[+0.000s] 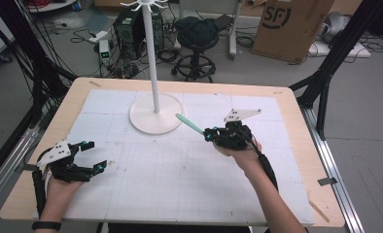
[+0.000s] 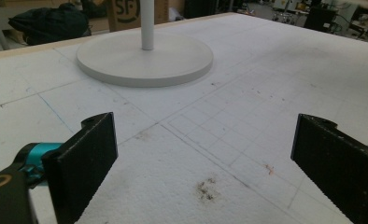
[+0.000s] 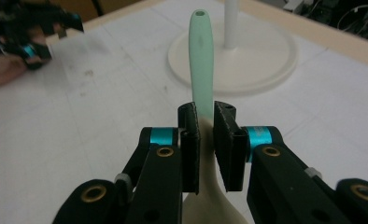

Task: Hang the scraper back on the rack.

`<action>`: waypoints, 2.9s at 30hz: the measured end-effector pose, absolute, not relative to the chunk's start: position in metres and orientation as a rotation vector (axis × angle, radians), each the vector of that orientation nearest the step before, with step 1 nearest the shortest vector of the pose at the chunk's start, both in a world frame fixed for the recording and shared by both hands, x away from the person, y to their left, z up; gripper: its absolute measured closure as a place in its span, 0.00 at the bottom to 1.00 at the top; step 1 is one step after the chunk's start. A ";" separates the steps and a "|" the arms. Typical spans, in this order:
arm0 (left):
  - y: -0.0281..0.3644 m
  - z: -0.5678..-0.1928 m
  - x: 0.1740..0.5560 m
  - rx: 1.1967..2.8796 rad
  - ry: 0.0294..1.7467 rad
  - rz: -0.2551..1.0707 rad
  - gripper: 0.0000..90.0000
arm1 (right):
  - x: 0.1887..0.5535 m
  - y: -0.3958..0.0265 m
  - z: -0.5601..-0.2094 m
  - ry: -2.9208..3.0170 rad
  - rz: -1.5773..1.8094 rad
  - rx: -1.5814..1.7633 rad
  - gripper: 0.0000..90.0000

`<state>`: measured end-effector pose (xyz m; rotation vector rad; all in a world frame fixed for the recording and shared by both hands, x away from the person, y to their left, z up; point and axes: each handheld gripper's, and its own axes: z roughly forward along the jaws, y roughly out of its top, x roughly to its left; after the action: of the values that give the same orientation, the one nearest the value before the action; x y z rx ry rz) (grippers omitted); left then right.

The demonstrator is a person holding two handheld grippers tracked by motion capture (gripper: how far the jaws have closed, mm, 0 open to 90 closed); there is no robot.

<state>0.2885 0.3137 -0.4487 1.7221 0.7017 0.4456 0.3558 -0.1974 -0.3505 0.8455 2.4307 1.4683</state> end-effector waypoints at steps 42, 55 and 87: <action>0.313 -0.449 0.288 1.727 0.693 0.446 0.09 | 0.391 -0.155 -0.124 2.231 1.630 0.675 0.90; 0.313 -0.449 0.288 1.728 0.691 0.448 0.09 | 0.398 -0.140 -0.121 2.218 1.600 0.679 0.90; 0.313 -0.449 0.288 1.732 0.687 0.450 0.09 | 0.416 -0.137 -0.133 2.228 1.506 0.755 0.90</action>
<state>0.2879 0.3128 -0.4486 1.7317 0.6867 0.4502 0.4158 -0.1369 -0.1334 0.7554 2.2283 1.5061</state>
